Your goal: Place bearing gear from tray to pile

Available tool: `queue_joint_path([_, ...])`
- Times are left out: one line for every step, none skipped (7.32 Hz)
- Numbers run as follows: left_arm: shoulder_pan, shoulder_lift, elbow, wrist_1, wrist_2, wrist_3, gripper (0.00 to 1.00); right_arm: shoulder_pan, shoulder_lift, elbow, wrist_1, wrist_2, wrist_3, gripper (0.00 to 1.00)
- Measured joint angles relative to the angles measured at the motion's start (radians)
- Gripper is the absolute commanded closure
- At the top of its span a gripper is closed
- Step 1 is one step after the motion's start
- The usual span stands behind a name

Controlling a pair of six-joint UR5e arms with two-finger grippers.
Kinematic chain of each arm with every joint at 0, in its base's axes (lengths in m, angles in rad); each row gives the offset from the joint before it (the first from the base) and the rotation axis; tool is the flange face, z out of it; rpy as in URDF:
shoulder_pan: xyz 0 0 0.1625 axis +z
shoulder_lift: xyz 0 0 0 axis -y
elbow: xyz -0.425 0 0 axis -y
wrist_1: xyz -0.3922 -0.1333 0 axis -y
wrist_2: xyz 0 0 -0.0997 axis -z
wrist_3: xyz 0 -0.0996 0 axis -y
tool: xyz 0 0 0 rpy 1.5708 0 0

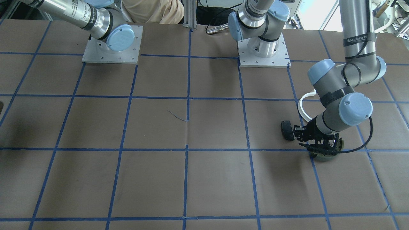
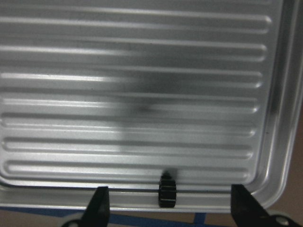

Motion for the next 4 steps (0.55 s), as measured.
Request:
queue_joint_path([0.012,-0.011,-0.001,0.02,-0.002,0.009,1.0,-0.002,0.011,-0.001,-0.002,0.003,-0.004,0.1])
queue_joint_path([0.016,-0.017,-0.007,0.029,-0.003,0.013,0.27,-0.005,0.024,-0.003,-0.007,0.007,-0.006,0.09])
queue_joint_path([0.017,-0.023,-0.012,0.032,-0.007,0.015,0.0,-0.009,0.036,-0.003,-0.013,0.012,-0.006,0.09])
queue_joint_path([0.018,-0.029,-0.012,0.032,-0.023,0.016,0.0,-0.012,0.042,-0.004,-0.016,0.014,-0.007,0.09])
